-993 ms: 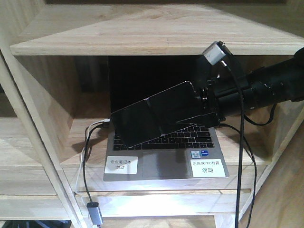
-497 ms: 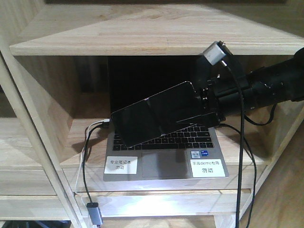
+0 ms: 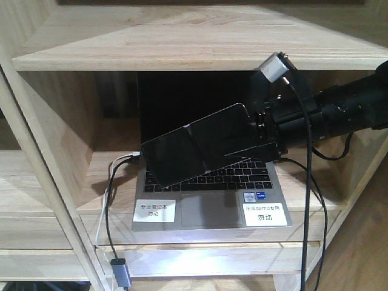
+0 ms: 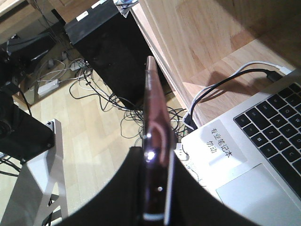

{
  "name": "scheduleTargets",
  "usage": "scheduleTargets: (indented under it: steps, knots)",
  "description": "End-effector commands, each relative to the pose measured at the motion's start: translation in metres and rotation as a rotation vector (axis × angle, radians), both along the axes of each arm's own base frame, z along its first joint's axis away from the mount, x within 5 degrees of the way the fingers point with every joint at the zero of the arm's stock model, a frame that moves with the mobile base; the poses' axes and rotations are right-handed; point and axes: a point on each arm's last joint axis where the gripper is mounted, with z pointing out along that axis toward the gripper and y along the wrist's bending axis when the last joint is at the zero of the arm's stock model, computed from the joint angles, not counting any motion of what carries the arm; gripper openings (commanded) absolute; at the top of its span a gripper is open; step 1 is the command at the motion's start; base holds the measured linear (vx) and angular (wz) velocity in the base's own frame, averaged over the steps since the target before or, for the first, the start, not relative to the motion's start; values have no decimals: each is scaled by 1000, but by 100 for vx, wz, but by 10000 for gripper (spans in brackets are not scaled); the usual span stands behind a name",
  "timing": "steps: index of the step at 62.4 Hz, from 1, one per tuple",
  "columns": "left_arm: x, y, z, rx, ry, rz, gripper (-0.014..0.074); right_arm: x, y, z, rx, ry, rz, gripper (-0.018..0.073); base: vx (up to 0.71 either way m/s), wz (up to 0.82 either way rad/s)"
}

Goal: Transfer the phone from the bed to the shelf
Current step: 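Raise the held phone with the right gripper above the laptop shelf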

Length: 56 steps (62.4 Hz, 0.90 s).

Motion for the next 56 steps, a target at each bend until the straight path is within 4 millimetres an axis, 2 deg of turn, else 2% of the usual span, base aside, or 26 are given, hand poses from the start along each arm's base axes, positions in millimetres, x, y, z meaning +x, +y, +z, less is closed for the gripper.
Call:
scheduleTargets:
  steps: [1,9,14,28,38,46,56]
  knots:
    - [-1,0,15,-11,-108,-2,1,-11,3,27,116,-19,47,-2,0,0]
    - [-1,0,15,-11,-108,-2,1,-13,3,30,117,-29,47,-2,0,0]
    - [-1,0,15,-11,-108,-2,1,-20,2,39,127,-59,48,-2,0,0]
    - [-1,0,15,-11,-108,-2,1,-51,-2,78,173,-151,33,-2,0,0]
    - [-1,0,15,-11,-108,-2,1,-72,-6,111,268,-256,-46,-2,0,0]
    - [-1,0,15,-11,-108,-2,1,-79,-10,135,337,-346,-146,-2,0,0]
    - [-1,0,15,-11,-108,-2,1,-76,-11,169,355,-443,-161,-2,0,0]
